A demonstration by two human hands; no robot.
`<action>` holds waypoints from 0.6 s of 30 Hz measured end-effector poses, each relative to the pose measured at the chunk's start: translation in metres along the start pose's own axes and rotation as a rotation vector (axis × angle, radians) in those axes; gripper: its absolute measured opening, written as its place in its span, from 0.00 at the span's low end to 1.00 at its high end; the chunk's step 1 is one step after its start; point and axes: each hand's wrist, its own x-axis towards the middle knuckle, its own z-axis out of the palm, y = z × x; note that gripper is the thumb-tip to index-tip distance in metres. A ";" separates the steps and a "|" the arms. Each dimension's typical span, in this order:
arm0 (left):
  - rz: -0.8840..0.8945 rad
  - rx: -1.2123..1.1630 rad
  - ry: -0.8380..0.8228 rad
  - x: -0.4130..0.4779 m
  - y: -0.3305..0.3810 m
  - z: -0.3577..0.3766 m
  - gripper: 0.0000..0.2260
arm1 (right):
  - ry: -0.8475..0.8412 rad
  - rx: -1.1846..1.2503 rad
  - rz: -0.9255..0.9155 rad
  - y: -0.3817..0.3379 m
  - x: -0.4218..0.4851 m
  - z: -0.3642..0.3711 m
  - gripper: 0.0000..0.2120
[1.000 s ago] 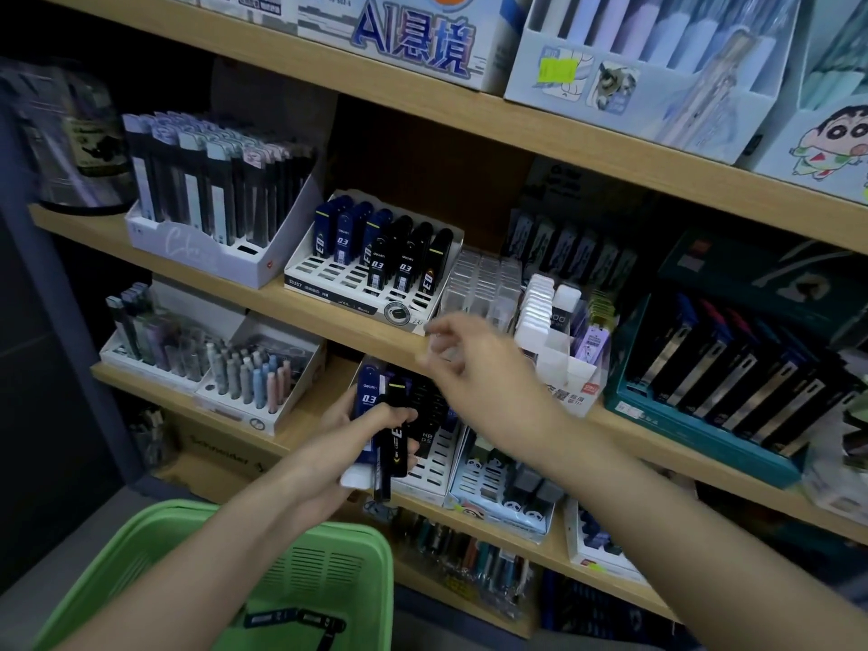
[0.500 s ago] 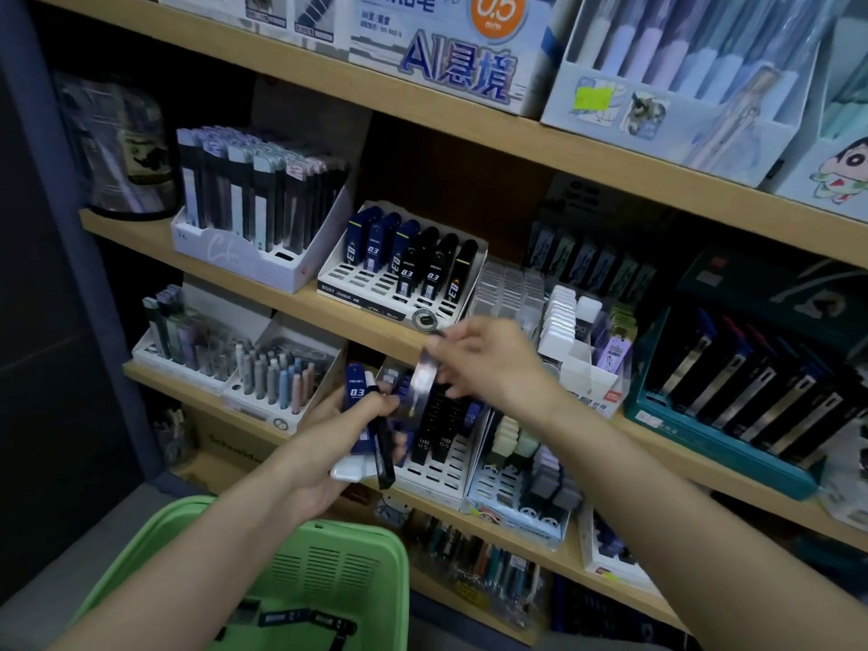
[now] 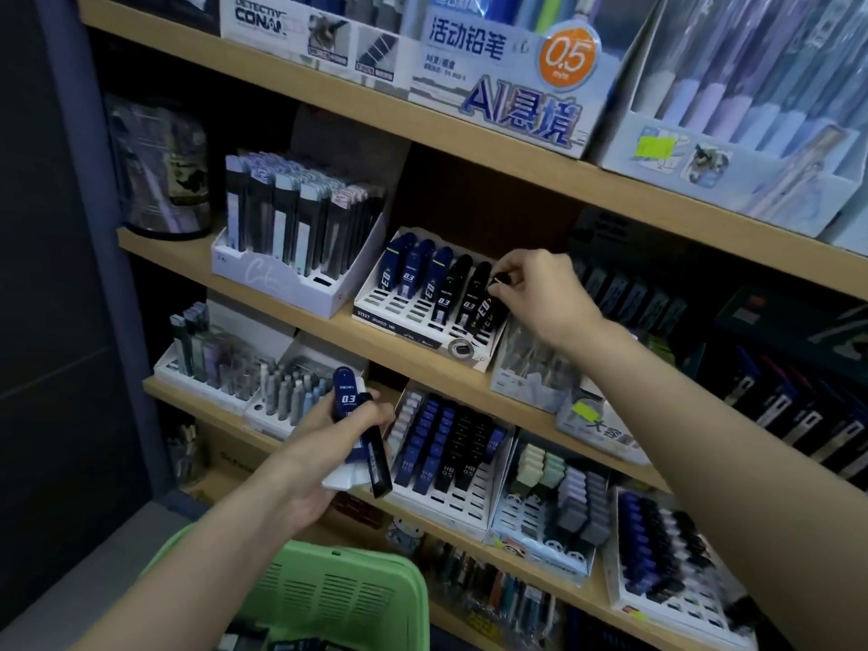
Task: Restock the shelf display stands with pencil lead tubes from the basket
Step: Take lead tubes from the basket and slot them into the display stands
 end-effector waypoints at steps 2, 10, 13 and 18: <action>0.011 0.005 0.010 0.003 0.006 -0.003 0.24 | -0.024 -0.025 -0.004 0.001 0.004 0.001 0.13; 0.054 0.049 0.020 0.023 0.015 -0.006 0.06 | -0.049 -0.067 -0.003 0.013 0.008 0.001 0.11; 0.038 0.048 0.009 0.026 0.013 -0.004 0.09 | -0.098 -0.035 -0.003 0.016 0.009 0.002 0.09; 0.023 0.050 0.007 0.030 0.008 -0.002 0.07 | -0.101 -0.061 -0.015 0.015 0.012 0.003 0.11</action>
